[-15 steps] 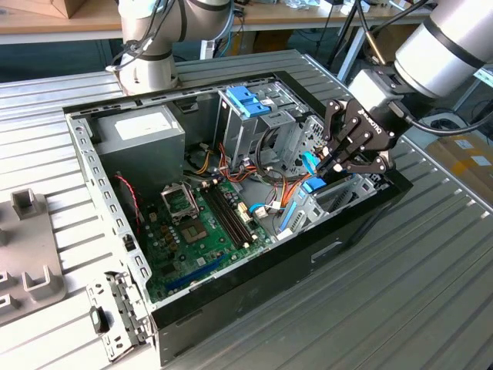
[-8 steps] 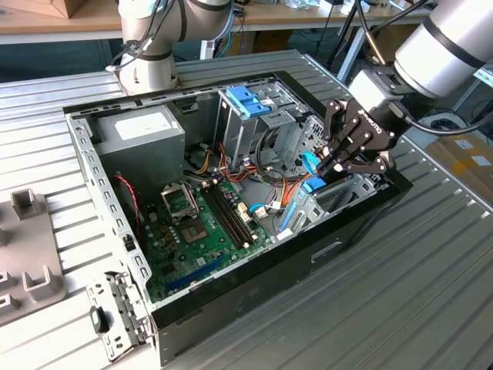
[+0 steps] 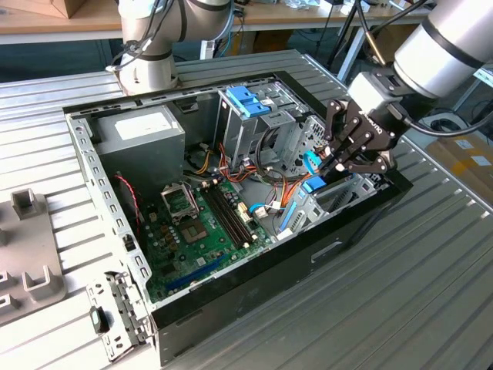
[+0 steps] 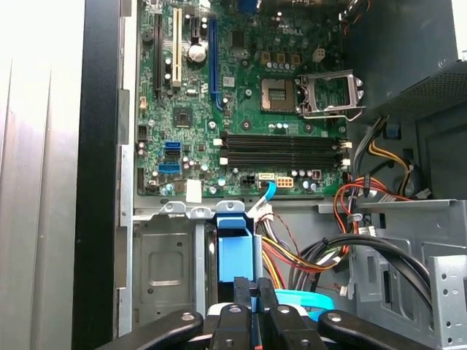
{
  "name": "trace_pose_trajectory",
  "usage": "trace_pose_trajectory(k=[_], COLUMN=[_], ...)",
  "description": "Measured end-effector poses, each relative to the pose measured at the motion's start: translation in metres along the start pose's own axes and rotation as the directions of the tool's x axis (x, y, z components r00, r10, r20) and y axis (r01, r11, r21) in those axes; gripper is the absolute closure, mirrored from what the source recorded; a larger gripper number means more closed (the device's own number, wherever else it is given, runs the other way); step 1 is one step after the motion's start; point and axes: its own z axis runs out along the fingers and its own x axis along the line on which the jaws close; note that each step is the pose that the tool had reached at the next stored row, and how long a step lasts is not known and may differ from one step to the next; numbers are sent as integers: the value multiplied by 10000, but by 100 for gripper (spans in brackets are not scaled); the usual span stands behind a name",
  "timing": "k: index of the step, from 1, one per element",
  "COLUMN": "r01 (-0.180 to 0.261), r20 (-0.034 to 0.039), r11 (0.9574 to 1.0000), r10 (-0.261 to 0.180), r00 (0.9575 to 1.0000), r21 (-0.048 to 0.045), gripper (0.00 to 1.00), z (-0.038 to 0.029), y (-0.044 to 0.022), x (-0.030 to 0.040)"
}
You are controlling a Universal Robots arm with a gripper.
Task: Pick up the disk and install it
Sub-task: 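Insert the second disk wire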
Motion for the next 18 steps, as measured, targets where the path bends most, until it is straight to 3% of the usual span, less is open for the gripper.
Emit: trace_pose_trajectory(k=[3, 10, 12, 18], r01=[42, 90, 101, 101], r20=[6, 7, 5, 5], r11=[9997, 9985, 9981, 9981], r10=[-42, -90, -101, -101], r00=[10000, 10000, 9999, 9999], r21=[250, 543, 606, 608], gripper=[84, 84, 84, 84], z=[3, 7, 7, 7], y=[0, -1, -2, -1], x=[0, 1, 1, 1])
